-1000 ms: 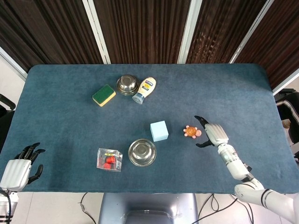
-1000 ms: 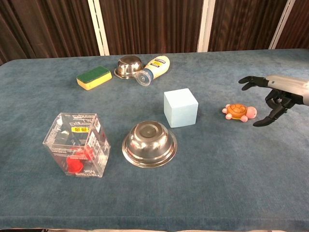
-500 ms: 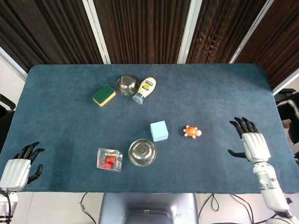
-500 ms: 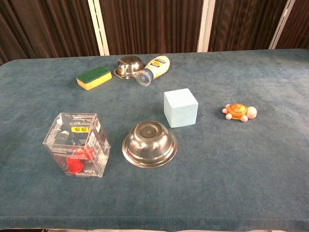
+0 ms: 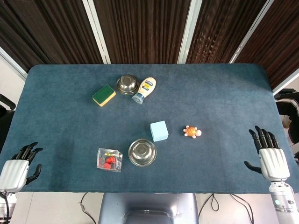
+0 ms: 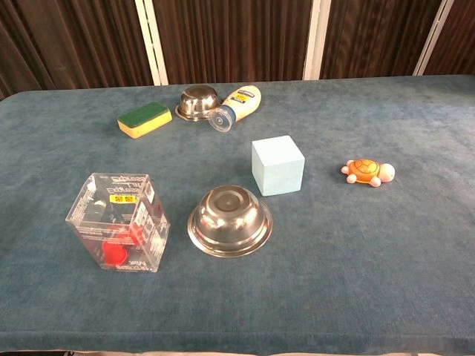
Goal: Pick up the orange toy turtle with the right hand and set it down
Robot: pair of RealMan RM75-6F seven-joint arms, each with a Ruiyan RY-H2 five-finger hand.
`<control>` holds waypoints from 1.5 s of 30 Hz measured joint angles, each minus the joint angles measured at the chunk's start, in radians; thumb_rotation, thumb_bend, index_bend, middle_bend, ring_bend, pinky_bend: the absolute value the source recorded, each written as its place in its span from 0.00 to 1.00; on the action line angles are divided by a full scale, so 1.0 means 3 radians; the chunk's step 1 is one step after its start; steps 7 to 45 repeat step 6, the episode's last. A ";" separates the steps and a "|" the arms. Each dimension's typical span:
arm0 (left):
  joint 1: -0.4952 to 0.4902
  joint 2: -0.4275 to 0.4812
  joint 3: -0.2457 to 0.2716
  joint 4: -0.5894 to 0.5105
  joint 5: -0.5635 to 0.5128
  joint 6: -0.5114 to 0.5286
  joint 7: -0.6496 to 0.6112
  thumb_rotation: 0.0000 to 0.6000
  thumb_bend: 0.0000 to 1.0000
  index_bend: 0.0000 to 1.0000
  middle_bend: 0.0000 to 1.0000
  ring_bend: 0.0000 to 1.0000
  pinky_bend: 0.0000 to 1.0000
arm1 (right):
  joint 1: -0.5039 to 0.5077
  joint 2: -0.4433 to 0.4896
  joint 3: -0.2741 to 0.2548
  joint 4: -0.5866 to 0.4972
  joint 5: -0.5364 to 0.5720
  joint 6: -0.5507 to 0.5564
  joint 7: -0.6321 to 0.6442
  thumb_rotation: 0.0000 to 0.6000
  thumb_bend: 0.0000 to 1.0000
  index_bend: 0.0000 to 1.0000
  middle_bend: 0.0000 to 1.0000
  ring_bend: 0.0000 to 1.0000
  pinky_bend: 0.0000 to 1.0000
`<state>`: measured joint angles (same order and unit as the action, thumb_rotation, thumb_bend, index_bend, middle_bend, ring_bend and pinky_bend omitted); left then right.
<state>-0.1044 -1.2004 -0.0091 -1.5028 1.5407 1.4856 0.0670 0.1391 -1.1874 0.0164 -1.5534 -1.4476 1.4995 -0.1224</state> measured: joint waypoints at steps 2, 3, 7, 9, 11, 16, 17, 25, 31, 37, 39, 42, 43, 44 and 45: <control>0.0000 0.0000 -0.0005 0.0005 -0.0010 -0.0005 -0.0008 1.00 0.45 0.24 0.12 0.15 0.41 | -0.0007 0.0005 0.0001 -0.0009 -0.0007 -0.0020 0.0006 1.00 0.02 0.07 0.06 0.00 0.19; -0.0001 -0.0001 -0.0006 0.0007 -0.0010 -0.0007 -0.0007 1.00 0.45 0.24 0.12 0.15 0.41 | -0.0008 0.0007 0.0003 -0.0011 -0.0008 -0.0028 0.0008 1.00 0.02 0.07 0.06 0.00 0.19; -0.0006 -0.0003 -0.0003 0.0007 0.0000 -0.0014 0.0006 1.00 0.45 0.24 0.12 0.15 0.41 | -0.0009 0.0012 0.0013 -0.0019 -0.0002 -0.0063 0.0013 1.00 0.02 0.09 0.06 0.00 0.19; -0.0006 -0.0003 -0.0003 0.0007 0.0000 -0.0014 0.0006 1.00 0.45 0.24 0.12 0.15 0.41 | -0.0009 0.0012 0.0013 -0.0019 -0.0002 -0.0063 0.0013 1.00 0.02 0.09 0.06 0.00 0.19; -0.0006 -0.0003 -0.0003 0.0007 0.0000 -0.0014 0.0006 1.00 0.45 0.24 0.12 0.15 0.41 | -0.0009 0.0012 0.0013 -0.0019 -0.0002 -0.0063 0.0013 1.00 0.02 0.09 0.06 0.00 0.19; -0.0006 -0.0003 -0.0003 0.0007 0.0000 -0.0014 0.0006 1.00 0.45 0.24 0.12 0.15 0.41 | -0.0009 0.0012 0.0013 -0.0019 -0.0002 -0.0063 0.0013 1.00 0.02 0.09 0.06 0.00 0.19; -0.0006 -0.0003 -0.0003 0.0007 0.0000 -0.0014 0.0006 1.00 0.45 0.24 0.12 0.15 0.41 | -0.0009 0.0012 0.0013 -0.0019 -0.0002 -0.0063 0.0013 1.00 0.02 0.09 0.06 0.00 0.19; -0.0006 -0.0003 -0.0003 0.0007 0.0000 -0.0014 0.0006 1.00 0.45 0.24 0.12 0.15 0.41 | -0.0009 0.0012 0.0013 -0.0019 -0.0002 -0.0063 0.0013 1.00 0.02 0.09 0.06 0.00 0.19; -0.0006 -0.0003 -0.0003 0.0007 0.0000 -0.0014 0.0006 1.00 0.45 0.24 0.12 0.15 0.41 | -0.0009 0.0012 0.0013 -0.0019 -0.0002 -0.0063 0.0013 1.00 0.02 0.09 0.06 0.00 0.19; -0.0006 -0.0003 -0.0003 0.0007 0.0000 -0.0014 0.0006 1.00 0.45 0.24 0.12 0.15 0.41 | -0.0009 0.0012 0.0013 -0.0019 -0.0002 -0.0063 0.0013 1.00 0.02 0.09 0.06 0.00 0.19; -0.0006 -0.0003 -0.0003 0.0007 0.0000 -0.0014 0.0006 1.00 0.45 0.24 0.12 0.15 0.41 | -0.0009 0.0012 0.0013 -0.0019 -0.0002 -0.0063 0.0013 1.00 0.02 0.09 0.06 0.00 0.19; -0.0006 -0.0003 -0.0003 0.0007 0.0000 -0.0014 0.0006 1.00 0.45 0.24 0.12 0.15 0.41 | -0.0009 0.0012 0.0013 -0.0019 -0.0002 -0.0063 0.0013 1.00 0.02 0.09 0.06 0.00 0.19; -0.0006 -0.0003 -0.0003 0.0007 0.0000 -0.0014 0.0006 1.00 0.45 0.24 0.12 0.15 0.41 | -0.0009 0.0012 0.0013 -0.0019 -0.0002 -0.0063 0.0013 1.00 0.02 0.09 0.06 0.00 0.19; -0.0006 -0.0003 -0.0003 0.0007 0.0000 -0.0014 0.0006 1.00 0.45 0.24 0.12 0.15 0.41 | -0.0009 0.0012 0.0013 -0.0019 -0.0002 -0.0063 0.0013 1.00 0.02 0.09 0.06 0.00 0.19; -0.0006 -0.0003 -0.0003 0.0007 0.0000 -0.0014 0.0006 1.00 0.45 0.24 0.12 0.15 0.41 | -0.0009 0.0012 0.0013 -0.0019 -0.0002 -0.0063 0.0013 1.00 0.02 0.09 0.06 0.00 0.19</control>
